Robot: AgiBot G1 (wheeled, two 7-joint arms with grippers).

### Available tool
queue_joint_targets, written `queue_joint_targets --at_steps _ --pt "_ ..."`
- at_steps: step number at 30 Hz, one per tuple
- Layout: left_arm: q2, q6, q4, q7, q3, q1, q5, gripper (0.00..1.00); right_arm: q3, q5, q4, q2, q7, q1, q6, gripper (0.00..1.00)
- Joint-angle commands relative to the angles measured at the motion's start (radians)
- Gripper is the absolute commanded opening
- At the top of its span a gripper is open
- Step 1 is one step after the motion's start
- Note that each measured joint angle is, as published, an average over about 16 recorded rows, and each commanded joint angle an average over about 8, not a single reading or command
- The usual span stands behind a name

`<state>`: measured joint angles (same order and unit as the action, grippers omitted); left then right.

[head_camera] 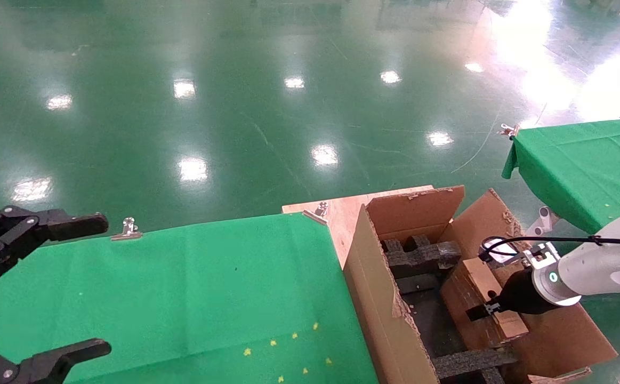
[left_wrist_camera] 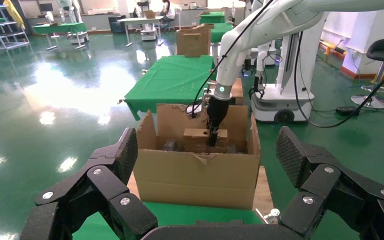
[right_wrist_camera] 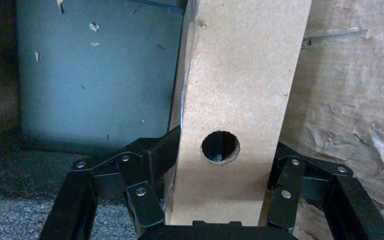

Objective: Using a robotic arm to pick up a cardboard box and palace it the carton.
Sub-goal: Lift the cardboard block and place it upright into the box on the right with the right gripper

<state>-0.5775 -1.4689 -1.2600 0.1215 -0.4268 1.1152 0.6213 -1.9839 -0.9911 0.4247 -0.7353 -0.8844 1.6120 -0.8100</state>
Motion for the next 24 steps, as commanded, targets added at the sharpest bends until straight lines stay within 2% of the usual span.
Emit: queue_joint_targets --at_steps 1,24 --pt "0.000 0.000 0.000 0.000 0.000 0.000 0.000 1.00 0.000 0.000 0.002 0.001 0.000 0.001 0.000 1.00" --pt "0.000 0.000 0.000 0.000 0.000 0.000 0.000 1.00 0.003 -0.001 0.002 0.011 -0.016 0.037 -0.009 1.00"
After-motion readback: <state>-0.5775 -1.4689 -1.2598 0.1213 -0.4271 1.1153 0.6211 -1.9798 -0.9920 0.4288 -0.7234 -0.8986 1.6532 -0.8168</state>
